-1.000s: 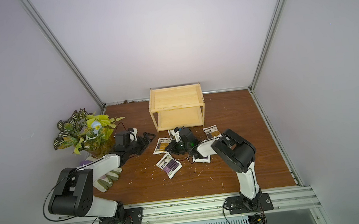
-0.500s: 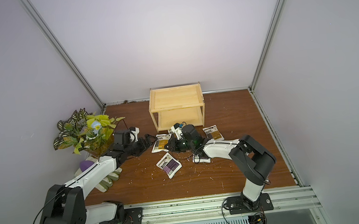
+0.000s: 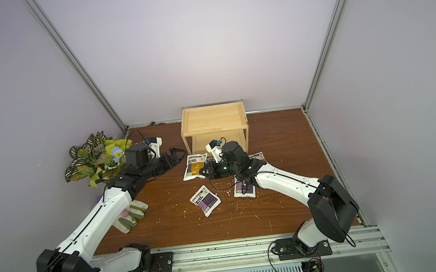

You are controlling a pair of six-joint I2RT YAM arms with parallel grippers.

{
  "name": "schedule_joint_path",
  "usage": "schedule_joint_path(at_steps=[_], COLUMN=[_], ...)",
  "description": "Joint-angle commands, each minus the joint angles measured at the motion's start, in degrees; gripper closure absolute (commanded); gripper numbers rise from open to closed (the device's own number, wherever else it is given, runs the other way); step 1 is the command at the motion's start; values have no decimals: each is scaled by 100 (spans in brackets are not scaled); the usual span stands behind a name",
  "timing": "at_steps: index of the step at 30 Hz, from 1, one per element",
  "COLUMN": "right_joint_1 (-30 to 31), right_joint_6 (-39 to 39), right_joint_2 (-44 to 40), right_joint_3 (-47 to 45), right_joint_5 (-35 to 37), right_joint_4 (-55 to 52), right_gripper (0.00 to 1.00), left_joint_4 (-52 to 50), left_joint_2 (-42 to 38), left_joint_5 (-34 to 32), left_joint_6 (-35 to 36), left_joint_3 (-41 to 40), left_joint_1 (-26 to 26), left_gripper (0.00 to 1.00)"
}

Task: Place the bagged coffee beans on the shelf by color
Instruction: Pick up the bagged coffee beans at the center of the board, then place the bagged coffee beans on the shelf.

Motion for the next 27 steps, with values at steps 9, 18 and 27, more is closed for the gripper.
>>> schedule_joint_path(at_steps=[9,18,27], right_joint_1=[-412,-1037,-1496], right_joint_6=[-888,-1102,-1399], right_joint_2=[26,789,1867], right_joint_3=[1555,2647,4127], right_joint_5=[82,-378,-639], right_joint_4=[-1157,-1392,-1885], right_gripper=[94,94,93], left_joint_4=[-141,-8,55], left_joint_2=[362,935,1494], left_joint_5=[194,455,508], left_joint_6=[-7,71,158], left_joint_3=[1106,1801,2206], left_joint_1=[371,586,586], left_gripper=[0,0,0])
